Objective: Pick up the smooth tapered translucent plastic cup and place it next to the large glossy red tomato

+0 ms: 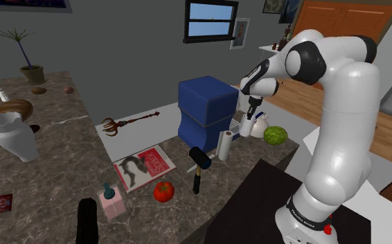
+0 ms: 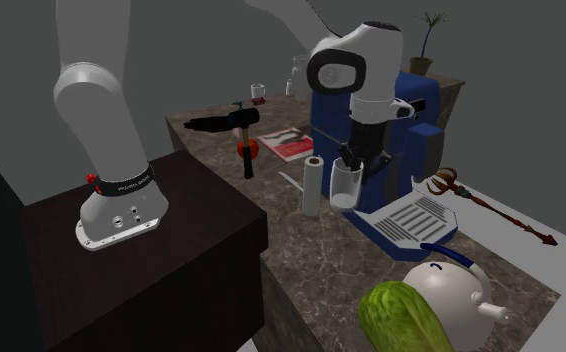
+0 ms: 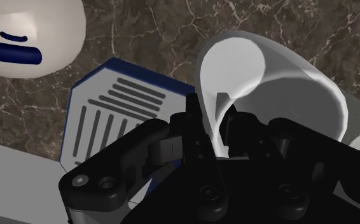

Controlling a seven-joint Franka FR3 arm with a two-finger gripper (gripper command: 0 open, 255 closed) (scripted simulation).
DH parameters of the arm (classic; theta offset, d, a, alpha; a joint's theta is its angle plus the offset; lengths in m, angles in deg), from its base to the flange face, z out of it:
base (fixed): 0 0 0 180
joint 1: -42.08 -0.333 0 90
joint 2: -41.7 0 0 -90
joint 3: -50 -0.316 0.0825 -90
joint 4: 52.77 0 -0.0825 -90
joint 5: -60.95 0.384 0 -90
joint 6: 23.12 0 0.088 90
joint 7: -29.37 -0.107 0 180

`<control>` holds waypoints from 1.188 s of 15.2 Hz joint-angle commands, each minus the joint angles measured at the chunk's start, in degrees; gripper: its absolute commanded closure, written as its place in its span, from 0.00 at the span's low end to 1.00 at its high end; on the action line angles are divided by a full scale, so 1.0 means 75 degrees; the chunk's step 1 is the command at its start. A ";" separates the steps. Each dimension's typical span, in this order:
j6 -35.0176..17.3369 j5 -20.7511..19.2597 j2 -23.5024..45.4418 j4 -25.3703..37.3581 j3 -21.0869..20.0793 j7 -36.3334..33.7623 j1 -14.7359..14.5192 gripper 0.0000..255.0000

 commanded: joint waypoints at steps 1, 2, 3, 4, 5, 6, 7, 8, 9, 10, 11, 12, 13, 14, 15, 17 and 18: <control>0.0146 -0.0131 -0.0165 0.0002 0.0078 -0.0086 -0.0063 1.00; 0.0226 -0.0193 -0.0240 0.0016 0.0113 -0.0127 -0.0090 1.00; 0.0306 -0.0255 -0.0315 0.0032 0.0146 -0.0168 -0.0116 1.00; 0.0387 -0.0316 -0.0388 0.0050 0.0178 -0.0209 -0.0141 1.00; 0.0469 -0.0377 -0.0461 0.0070 0.0209 -0.0249 -0.0165 1.00; 0.0551 -0.0437 -0.0533 0.0091 0.0238 -0.0289 -0.0188 1.00; 0.0634 -0.0496 -0.0604 0.0114 0.0266 -0.0328 -0.0209 1.00; 0.0717 -0.0554 -0.0673 0.0139 0.0292 -0.0367 -0.0230 1.00; 0.0801 -0.0611 -0.0742 0.0166 0.0317 -0.0404 -0.0251 1.00; 0.0886 -0.0667 -0.0810 0.0195 0.0341 -0.0442 -0.0270 1.00; 0.0972 -0.0722 -0.0876 0.0225 0.0363 -0.0478 -0.0288 1.00; 0.0983 -0.0730 -0.0885 0.0229 0.0365 -0.0483 -0.0290 1.00; 0.0895 -0.0873 -0.1089 -0.0024 0.0368 -0.0706 -0.0455 1.00; 0.0814 -0.1020 -0.1290 -0.0267 0.0367 -0.0937 -0.0617 1.00; 0.0739 -0.1171 -0.1487 -0.0501 0.0357 -0.1176 -0.0770 1.00; 0.0609 -0.1476 -0.1869 -0.0942 0.0316 -0.1675 -0.1058 1.00; 0.0554 -0.1628 -0.2054 -0.1148 0.0279 -0.1933 -0.1188 1.00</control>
